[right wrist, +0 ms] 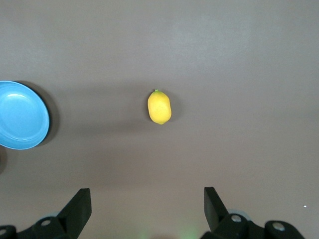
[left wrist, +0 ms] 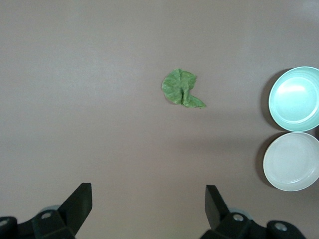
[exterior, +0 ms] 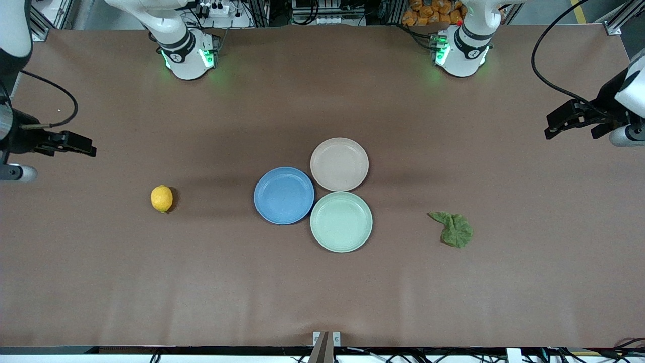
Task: Place lemon and lettuce in plates
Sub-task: 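Lower the right gripper onto the lemon while the left gripper reaches the lettuce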
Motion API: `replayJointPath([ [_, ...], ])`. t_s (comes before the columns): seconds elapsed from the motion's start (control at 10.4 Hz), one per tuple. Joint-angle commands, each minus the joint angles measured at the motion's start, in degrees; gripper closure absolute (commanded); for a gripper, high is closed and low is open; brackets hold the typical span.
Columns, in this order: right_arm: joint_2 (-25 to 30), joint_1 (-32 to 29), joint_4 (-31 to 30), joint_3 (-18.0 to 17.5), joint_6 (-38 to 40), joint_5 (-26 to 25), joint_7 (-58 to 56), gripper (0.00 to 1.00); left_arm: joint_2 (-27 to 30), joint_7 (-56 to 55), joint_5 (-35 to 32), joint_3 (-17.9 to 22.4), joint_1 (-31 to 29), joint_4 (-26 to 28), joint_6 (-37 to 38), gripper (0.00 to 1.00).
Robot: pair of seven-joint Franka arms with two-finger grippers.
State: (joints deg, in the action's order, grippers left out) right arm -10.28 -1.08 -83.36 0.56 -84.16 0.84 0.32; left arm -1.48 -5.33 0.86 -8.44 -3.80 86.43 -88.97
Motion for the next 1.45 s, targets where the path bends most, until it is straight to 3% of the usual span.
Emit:
replayJointPath([
  [0.0, -2.45, -1.19, -0.39, -0.30, -2.73, -0.04, 0.30, 0.00, 1.13, 0.84, 0.28, 0.61, 0.37, 0.50, 0.55, 0.00],
  [0.29, -2.73, -2.08, -5.22, -0.30, -8.73, -0.04, 0.39, 0.00, 1.13, 0.93, 0.28, 0.61, 0.37, 0.50, 0.55, 0.00],
  [0.68, -2.55, -1.99, -4.52, -0.21, -6.81, 0.13, 0.48, 0.00, 0.60, 0.93, 0.37, 0.61, 0.46, 0.50, 0.55, 0.00],
  [1.16, -3.51, -2.17, -5.05, -0.21, -7.50, 0.39, 0.39, 0.00, -8.08, 1.37, 0.90, 0.61, 0.46, 1.46, -1.54, 0.00],
  [1.35, -4.49, -2.34, -10.90, -0.21, -14.66, 0.48, 0.39, 0.00, -13.00, 1.28, 1.16, 0.61, 0.81, 3.29, -6.01, 0.00],
])
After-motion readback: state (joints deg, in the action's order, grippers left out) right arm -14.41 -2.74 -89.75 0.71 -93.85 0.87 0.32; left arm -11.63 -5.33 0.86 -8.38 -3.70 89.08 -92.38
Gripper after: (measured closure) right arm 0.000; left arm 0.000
